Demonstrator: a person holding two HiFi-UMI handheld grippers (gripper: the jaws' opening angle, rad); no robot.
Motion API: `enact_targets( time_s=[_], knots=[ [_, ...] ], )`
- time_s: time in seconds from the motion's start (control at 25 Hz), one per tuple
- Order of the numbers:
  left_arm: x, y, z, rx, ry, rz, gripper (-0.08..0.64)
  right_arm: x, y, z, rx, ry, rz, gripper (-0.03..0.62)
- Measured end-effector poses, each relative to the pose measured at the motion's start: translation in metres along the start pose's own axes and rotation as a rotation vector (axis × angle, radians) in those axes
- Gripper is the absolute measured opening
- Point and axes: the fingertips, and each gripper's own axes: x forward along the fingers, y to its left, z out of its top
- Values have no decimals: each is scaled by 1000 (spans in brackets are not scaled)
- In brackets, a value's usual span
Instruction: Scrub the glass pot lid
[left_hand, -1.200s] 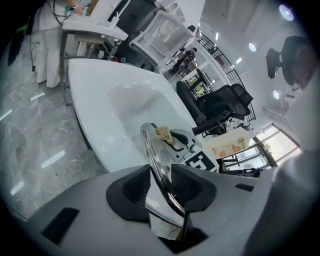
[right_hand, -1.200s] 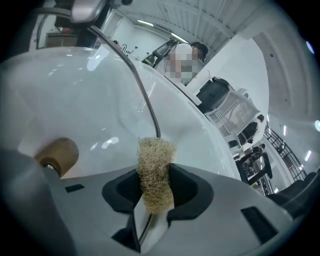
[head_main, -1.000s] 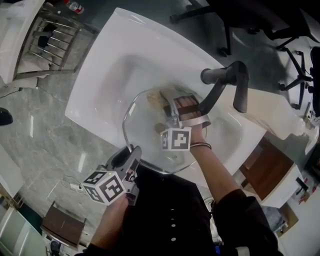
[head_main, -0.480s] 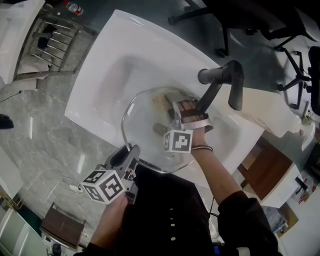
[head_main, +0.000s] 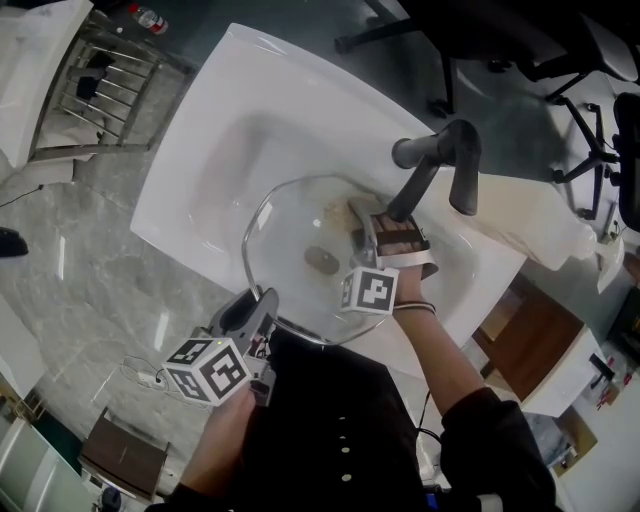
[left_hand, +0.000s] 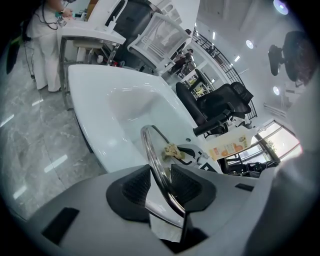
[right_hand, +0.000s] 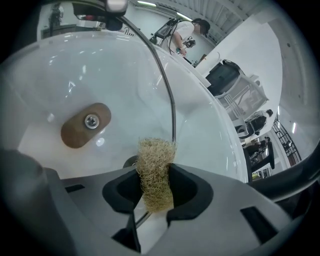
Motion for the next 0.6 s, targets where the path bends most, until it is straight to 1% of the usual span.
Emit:
enact_targets(
  time_s=[0.16, 0.44, 0.6],
  knots=[
    [0, -2, 1, 7, -8, 1, 147, -9, 7, -16, 7, 23, 45, 143],
    [-1, -2, 1, 13, -9, 9, 146, -26, 21, -34, -14, 54, 108, 143],
    [-1, -1, 2, 18, -11, 16, 146, -34, 28, -44, -29, 62, 130, 143]
  ],
)
